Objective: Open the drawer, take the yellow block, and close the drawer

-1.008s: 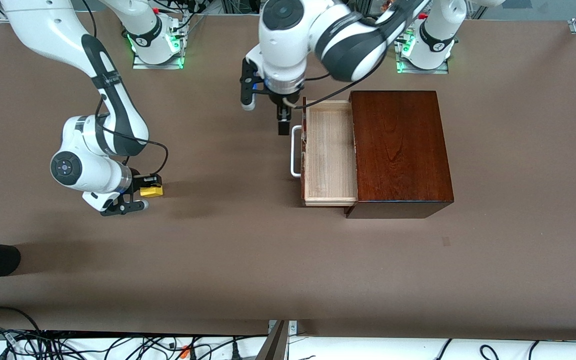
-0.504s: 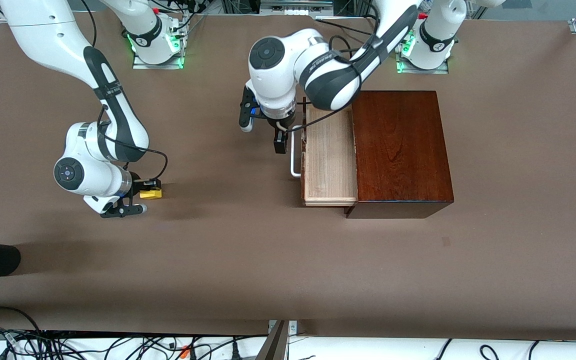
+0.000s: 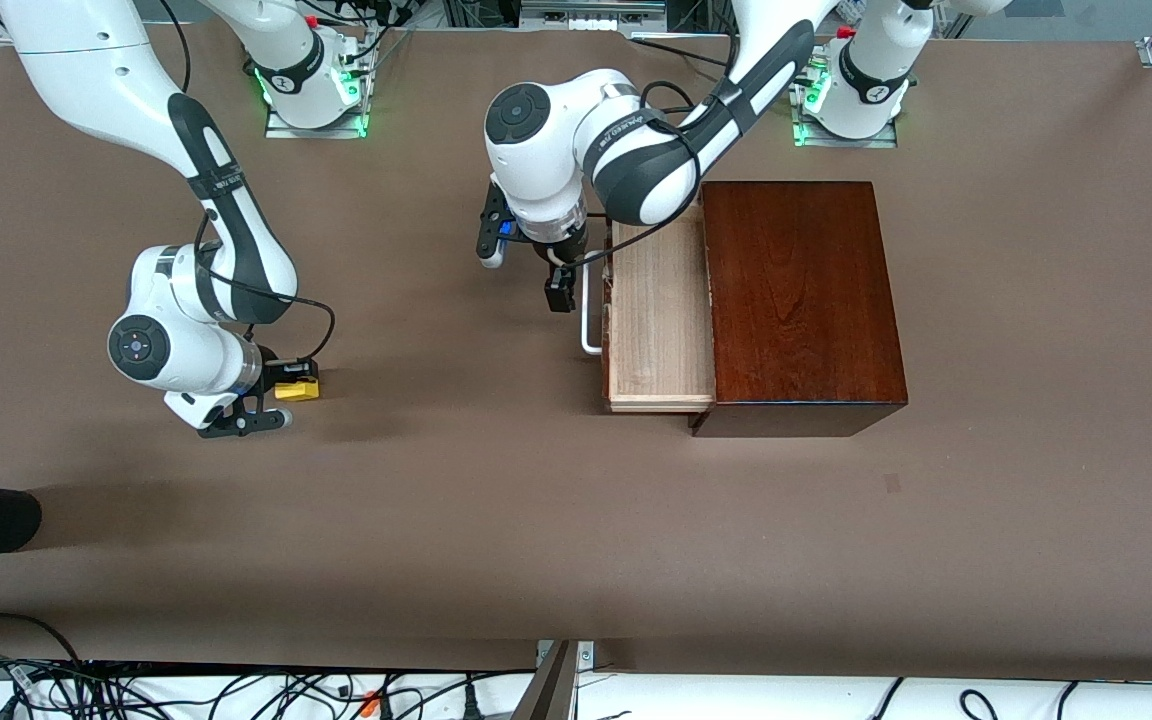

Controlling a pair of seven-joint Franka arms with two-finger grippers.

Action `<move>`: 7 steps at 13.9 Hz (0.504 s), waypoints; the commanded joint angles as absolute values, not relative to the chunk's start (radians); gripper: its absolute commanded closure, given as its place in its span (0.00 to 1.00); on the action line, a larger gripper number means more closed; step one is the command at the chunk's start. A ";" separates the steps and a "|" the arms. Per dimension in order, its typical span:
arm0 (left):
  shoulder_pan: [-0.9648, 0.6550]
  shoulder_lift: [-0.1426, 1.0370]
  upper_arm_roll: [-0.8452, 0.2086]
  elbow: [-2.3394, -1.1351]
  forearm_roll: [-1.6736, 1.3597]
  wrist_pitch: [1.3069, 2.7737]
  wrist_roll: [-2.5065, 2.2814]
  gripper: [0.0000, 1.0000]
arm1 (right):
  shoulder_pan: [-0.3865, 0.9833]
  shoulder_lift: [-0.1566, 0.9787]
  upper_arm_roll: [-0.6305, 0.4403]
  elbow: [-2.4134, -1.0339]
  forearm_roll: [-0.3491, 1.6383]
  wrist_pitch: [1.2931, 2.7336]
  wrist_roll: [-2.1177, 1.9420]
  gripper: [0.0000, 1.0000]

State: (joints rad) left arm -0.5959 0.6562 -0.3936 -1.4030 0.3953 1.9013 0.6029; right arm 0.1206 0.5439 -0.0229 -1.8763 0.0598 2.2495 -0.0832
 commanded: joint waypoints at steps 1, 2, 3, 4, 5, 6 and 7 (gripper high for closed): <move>-0.607 0.661 -0.382 -1.414 0.437 1.888 0.598 0.00 | 0.106 0.529 -0.009 -1.881 0.038 2.252 -0.066 0.60; -0.604 0.661 -0.382 -1.419 0.437 1.887 0.597 0.00 | 0.106 0.529 -0.009 -1.881 0.038 2.252 -0.066 0.59; -0.604 0.660 -0.382 -1.419 0.437 1.870 0.594 0.00 | 0.104 0.529 -0.009 -1.881 0.040 2.252 -0.066 0.43; -0.606 0.660 -0.380 -1.419 0.439 1.843 0.591 0.00 | 0.104 0.529 -0.009 -1.881 0.038 2.252 -0.066 0.17; -0.604 0.658 -0.380 -1.419 0.439 1.827 0.591 0.00 | 0.103 0.526 -0.009 -1.876 0.038 2.250 -0.067 0.00; -0.604 0.657 -0.379 -1.419 0.439 1.806 0.592 0.00 | 0.103 0.520 -0.009 -1.875 0.038 2.247 -0.069 0.00; -0.601 0.654 -0.379 -1.419 0.446 1.781 0.592 0.00 | 0.103 0.506 -0.009 -1.875 0.032 2.241 -0.069 0.00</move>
State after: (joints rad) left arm -0.5962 0.6650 -0.3854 -1.4176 0.4109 1.8276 0.6006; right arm 0.1190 0.5404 -0.0229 -1.8707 0.0582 2.2513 -0.0830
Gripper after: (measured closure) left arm 0.000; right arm 0.392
